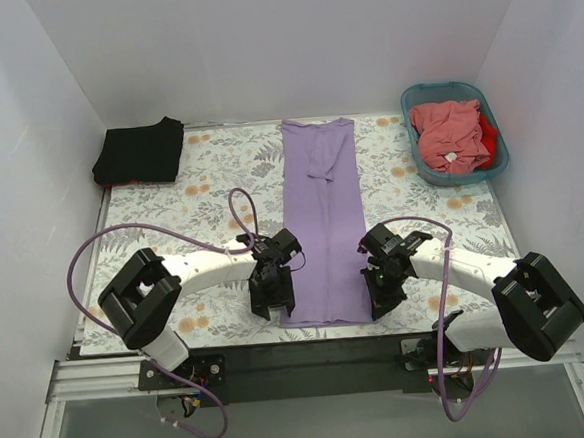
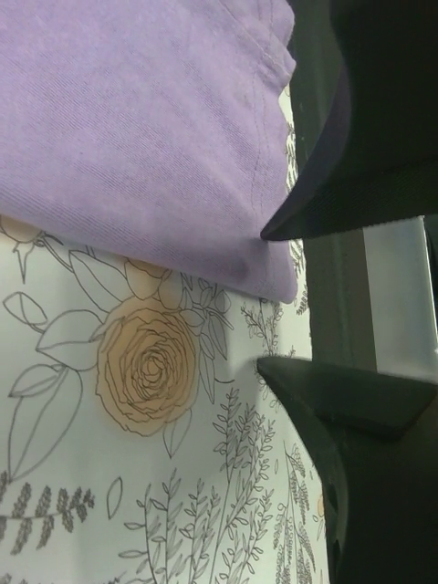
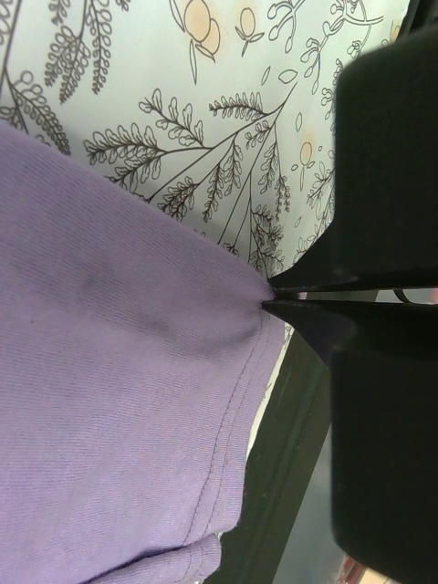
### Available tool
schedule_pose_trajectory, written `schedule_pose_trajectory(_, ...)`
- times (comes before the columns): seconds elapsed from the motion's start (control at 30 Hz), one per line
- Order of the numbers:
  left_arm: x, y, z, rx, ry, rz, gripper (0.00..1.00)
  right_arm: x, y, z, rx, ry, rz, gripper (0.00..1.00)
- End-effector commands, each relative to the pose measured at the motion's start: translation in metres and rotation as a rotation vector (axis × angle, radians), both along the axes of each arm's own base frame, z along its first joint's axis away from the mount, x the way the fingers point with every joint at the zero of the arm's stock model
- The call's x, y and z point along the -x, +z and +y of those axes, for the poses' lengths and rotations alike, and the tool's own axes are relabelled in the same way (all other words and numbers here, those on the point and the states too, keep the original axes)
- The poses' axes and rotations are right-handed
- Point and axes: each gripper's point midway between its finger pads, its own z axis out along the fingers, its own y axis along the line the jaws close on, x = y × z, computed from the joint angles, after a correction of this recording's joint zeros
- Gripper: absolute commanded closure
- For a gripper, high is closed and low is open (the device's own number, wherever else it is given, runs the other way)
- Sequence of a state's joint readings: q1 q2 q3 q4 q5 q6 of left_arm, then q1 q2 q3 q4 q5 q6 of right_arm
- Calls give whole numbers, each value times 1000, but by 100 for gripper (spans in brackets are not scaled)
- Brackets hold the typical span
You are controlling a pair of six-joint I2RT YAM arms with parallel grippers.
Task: Fold and stack the t-shirts
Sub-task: Fold the tshirt
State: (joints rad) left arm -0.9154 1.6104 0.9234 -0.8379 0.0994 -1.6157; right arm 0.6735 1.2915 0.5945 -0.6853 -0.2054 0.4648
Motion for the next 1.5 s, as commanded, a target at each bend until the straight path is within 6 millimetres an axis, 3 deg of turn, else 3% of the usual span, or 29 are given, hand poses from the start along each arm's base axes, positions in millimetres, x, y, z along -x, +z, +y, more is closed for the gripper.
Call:
schedule_pose_trajectory(0.0,-1,7,-12,30,-19,-2,51,0,-7,-5,20,11,-9,99)
schedule_pose_trajectory(0.17,3,1,-12,14,-32,25,65,0,-7,-5,18,9,-11,99)
schedule_pose_trajectory(0.53,13,-8,-13,-15,-71,61,66,0,-6,-4,15,15,-14,99)
schedule_pose_trajectory(0.6,13,-9,-12,-20,-71,63,70,0,-6,-4,15,15,-14,99)
schedule_pose_trajectory(0.67,14,-10,-11,-28,-69,67,79,-1,-6,-4,14,15,-15,99)
schedule_pose_trajectory(0.73,14,-11,-8,-41,-65,69,100,0,-6,-5,14,26,-9,99)
schedule_pose_trajectory(0.9,26,-1,10,-70,-43,71,100,4,11,4,-16,77,7,99)
schedule_pose_trajectory(1.13,72,24,25,-52,-29,97,100,41,34,19,-54,174,76,99)
schedule_pose_trajectory(1.2,73,26,23,-23,-27,88,100,35,38,20,-55,178,46,99)
schedule_pose_trajectory(1.3,44,36,11,38,-17,2,100,13,43,18,-7,194,-32,99)
schedule_pose_trajectory(1.43,-39,55,3,72,66,-167,100,-46,54,10,63,147,-162,99)
schedule_pose_trajectory(1.47,-59,65,-3,101,80,-206,100,-66,67,16,46,136,-212,99)
